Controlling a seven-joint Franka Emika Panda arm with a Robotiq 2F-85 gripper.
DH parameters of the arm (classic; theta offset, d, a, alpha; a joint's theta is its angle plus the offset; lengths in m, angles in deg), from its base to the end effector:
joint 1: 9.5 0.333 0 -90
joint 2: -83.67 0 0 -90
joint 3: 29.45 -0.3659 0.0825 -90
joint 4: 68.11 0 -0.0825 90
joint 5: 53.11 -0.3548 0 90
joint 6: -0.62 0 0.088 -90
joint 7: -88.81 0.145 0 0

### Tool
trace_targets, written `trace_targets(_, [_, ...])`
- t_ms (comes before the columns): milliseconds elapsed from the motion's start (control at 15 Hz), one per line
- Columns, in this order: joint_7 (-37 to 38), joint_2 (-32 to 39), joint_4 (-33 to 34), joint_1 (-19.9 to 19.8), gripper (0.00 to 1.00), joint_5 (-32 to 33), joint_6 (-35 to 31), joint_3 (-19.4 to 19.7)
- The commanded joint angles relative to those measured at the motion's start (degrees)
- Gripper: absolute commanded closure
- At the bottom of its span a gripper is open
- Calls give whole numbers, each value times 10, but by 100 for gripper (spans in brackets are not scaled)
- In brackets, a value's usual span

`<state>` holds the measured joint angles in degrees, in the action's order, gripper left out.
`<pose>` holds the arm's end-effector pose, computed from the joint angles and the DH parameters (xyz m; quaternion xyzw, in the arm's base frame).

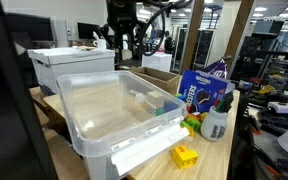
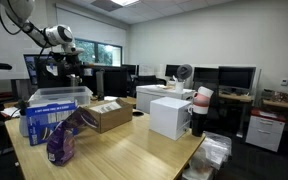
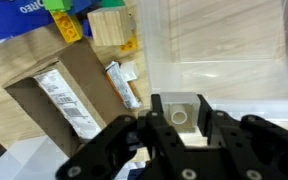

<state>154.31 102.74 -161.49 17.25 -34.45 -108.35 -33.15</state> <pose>0.5699 0.2893 0.4475 0.9589 -0.2442 0.0853 0.1163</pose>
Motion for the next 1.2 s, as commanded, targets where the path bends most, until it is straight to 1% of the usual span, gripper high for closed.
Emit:
trace_targets(0, [5, -81, -127, -43, 90, -3, -40, -13])
trace_targets(200, [6, -114, -190, -65, 90, -1, -71, -16])
trace_targets(333, [-13, -134, -239, -81, 90, -15, -121, -22])
trace_targets(533, [-39, -158, -310, -103, 90, -45, -214, -31])
trace_targets(733, [-60, -172, -364, -112, 90, -64, -269, -38])
trace_targets(933, [-79, -184, -403, -118, 90, -81, -287, -44])
trace_targets(1133, [-89, -190, -426, -122, 90, -88, -309, -46])
